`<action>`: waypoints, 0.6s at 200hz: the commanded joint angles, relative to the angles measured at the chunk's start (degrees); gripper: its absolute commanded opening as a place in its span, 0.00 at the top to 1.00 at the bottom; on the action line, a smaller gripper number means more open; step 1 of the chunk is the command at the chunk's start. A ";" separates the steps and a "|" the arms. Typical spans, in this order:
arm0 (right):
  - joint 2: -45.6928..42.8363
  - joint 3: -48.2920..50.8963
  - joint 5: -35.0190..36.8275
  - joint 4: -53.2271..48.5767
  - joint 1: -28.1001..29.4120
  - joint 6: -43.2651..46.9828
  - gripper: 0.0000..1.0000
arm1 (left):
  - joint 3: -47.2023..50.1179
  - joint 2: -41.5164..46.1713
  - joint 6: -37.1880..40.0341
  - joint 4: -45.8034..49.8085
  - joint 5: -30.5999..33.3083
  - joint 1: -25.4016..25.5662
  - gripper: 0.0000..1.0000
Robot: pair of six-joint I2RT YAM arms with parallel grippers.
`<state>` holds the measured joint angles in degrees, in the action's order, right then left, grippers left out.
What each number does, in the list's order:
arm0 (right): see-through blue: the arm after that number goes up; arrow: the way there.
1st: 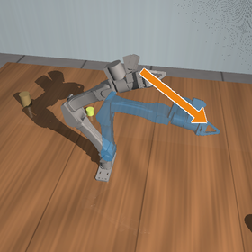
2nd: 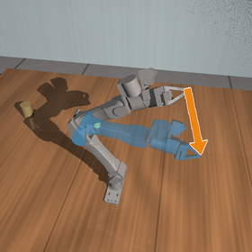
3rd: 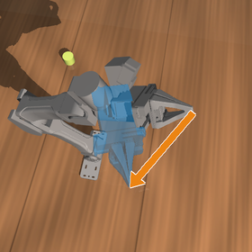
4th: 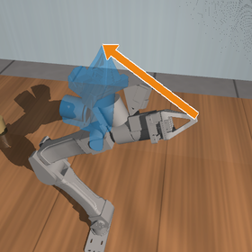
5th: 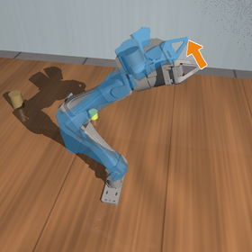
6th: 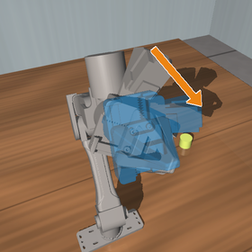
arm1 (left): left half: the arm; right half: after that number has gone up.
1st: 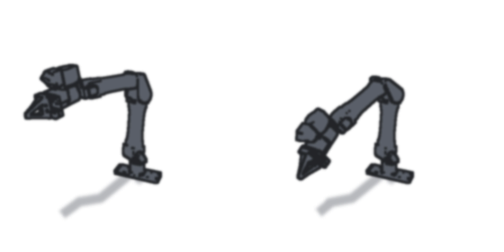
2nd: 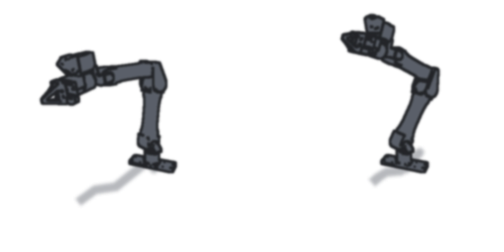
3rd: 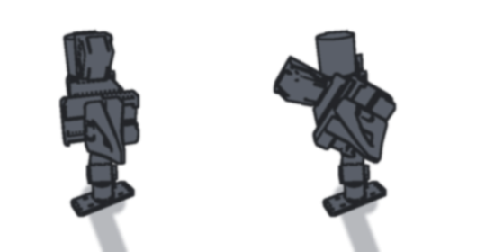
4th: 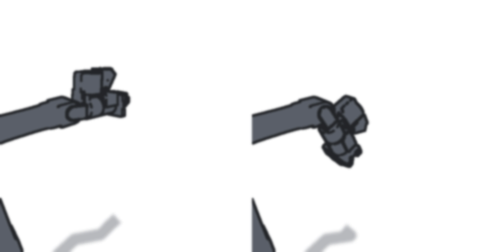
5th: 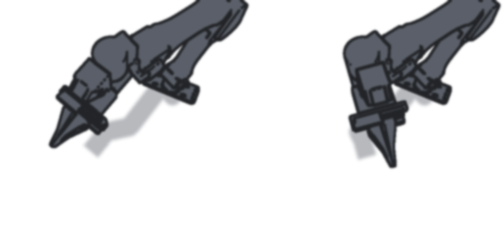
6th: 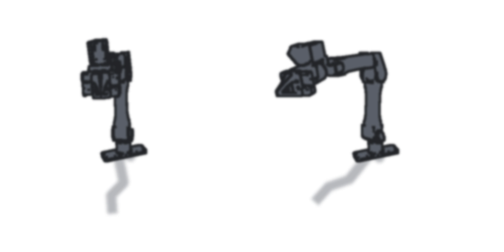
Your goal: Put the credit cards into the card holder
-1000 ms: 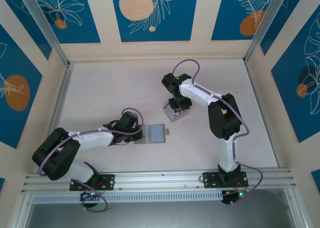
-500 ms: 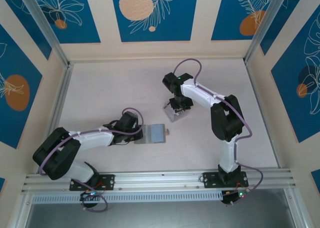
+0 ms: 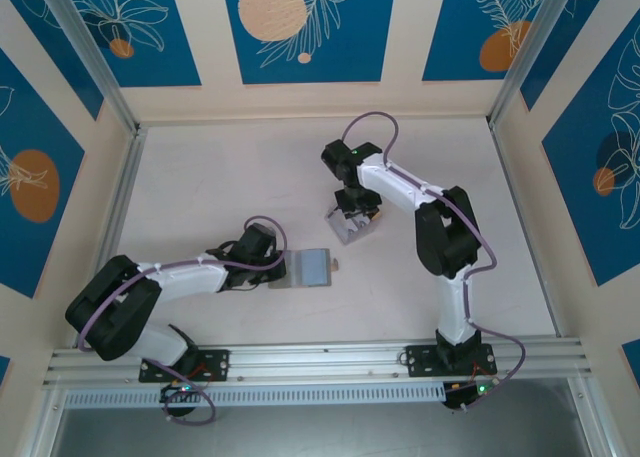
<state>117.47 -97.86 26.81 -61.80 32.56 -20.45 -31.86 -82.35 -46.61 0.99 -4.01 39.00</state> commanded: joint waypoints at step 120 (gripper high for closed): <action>2.47 -0.13 5.05 2.13 -0.92 2.51 0.73 | 2.50 -1.64 -0.94 4.05 1.20 -0.31 1.00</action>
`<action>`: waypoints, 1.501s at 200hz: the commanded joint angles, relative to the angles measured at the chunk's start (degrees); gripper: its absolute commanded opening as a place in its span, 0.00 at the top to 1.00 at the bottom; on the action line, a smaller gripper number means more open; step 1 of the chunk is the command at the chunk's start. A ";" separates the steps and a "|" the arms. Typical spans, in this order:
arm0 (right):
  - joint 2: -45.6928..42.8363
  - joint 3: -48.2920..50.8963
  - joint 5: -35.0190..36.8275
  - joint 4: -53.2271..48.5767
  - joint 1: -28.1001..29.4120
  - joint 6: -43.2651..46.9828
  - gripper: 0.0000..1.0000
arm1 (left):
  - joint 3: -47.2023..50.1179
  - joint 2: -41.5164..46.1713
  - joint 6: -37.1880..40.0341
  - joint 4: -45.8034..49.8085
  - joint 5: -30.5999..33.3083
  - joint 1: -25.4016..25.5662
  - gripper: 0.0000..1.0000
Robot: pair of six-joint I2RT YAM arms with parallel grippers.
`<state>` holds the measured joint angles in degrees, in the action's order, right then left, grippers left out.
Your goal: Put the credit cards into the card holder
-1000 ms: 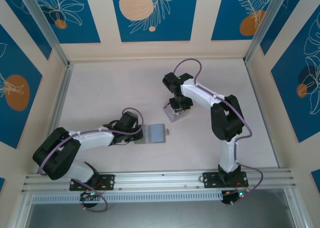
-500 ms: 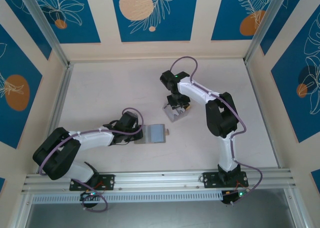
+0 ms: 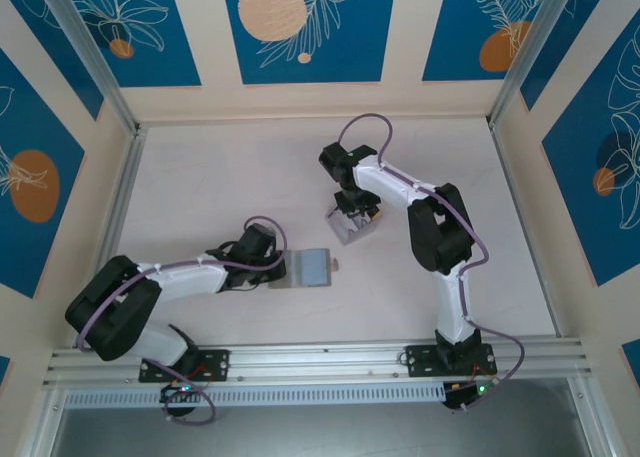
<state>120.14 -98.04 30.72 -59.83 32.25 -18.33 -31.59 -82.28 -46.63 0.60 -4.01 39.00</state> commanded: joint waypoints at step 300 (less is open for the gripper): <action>-2.09 -4.79 6.69 -6.35 1.66 0.29 0.83 | 2.42 -2.71 -1.49 4.02 1.11 -0.29 1.00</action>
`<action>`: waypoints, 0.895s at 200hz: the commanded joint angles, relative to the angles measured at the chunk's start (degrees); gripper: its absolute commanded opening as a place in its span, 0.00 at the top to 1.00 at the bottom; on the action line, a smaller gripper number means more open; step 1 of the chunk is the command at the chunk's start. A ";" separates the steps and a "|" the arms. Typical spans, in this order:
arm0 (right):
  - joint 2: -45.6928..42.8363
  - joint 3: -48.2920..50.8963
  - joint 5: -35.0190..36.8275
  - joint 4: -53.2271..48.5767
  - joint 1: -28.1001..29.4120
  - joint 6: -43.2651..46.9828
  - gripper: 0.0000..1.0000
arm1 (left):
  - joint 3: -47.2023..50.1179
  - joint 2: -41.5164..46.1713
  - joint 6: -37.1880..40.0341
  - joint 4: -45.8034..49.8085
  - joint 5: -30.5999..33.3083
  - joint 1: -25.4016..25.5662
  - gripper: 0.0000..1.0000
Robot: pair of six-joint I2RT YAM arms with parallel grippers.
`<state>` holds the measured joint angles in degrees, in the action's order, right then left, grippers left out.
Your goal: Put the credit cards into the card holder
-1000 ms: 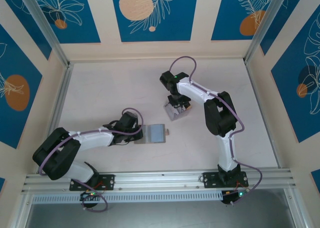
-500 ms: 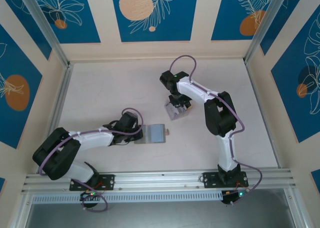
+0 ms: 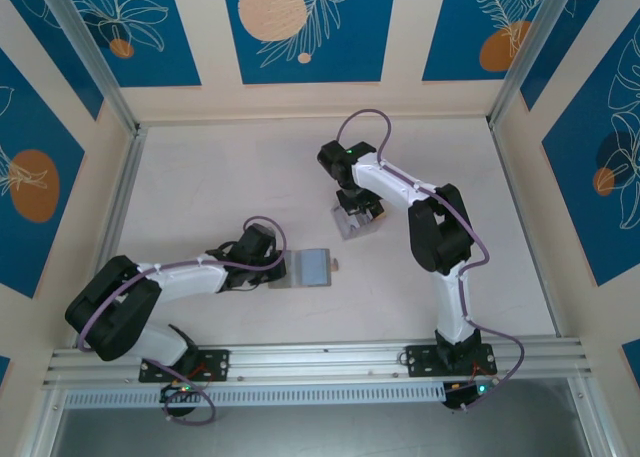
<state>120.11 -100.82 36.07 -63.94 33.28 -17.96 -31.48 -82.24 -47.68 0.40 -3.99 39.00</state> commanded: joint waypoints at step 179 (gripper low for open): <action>-4.53 -3.16 -5.39 -3.44 0.22 -0.78 0.94 | 2.39 -2.75 -0.41 3.98 1.05 -0.31 1.00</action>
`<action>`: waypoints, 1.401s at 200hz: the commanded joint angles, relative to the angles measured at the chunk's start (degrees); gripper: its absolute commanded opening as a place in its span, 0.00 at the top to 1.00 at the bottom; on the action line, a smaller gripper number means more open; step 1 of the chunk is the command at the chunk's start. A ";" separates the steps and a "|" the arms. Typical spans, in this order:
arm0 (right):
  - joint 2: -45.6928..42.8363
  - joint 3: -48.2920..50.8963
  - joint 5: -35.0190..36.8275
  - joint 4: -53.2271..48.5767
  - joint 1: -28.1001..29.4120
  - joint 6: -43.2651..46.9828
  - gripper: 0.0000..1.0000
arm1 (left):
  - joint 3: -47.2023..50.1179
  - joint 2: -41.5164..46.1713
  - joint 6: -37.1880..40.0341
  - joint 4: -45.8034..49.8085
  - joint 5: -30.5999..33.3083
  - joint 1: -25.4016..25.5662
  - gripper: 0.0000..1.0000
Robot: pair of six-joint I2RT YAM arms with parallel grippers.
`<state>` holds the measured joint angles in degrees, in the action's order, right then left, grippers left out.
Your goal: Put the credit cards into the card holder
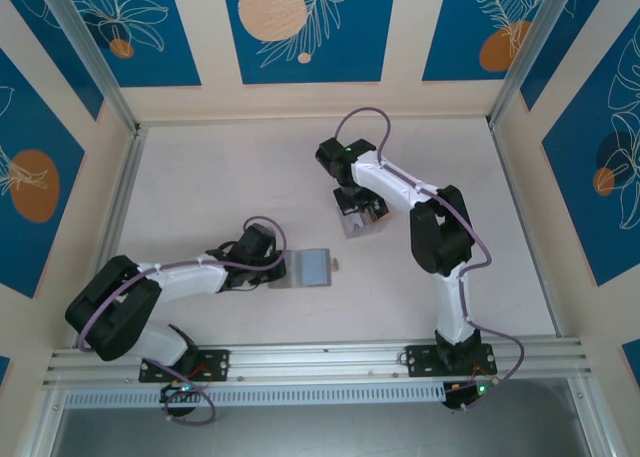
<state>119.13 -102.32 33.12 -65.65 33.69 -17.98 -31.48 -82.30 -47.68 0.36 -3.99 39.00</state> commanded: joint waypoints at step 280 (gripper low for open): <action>-3.57 3.97 -9.09 1.14 -6.13 -1.83 0.89 | 2.38 -2.60 -0.72 4.27 1.00 -0.29 1.00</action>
<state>116.73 -99.18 24.40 -63.05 27.94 -19.03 -31.38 -82.28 -47.70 0.19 -4.01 39.00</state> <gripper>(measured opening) 0.115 0.037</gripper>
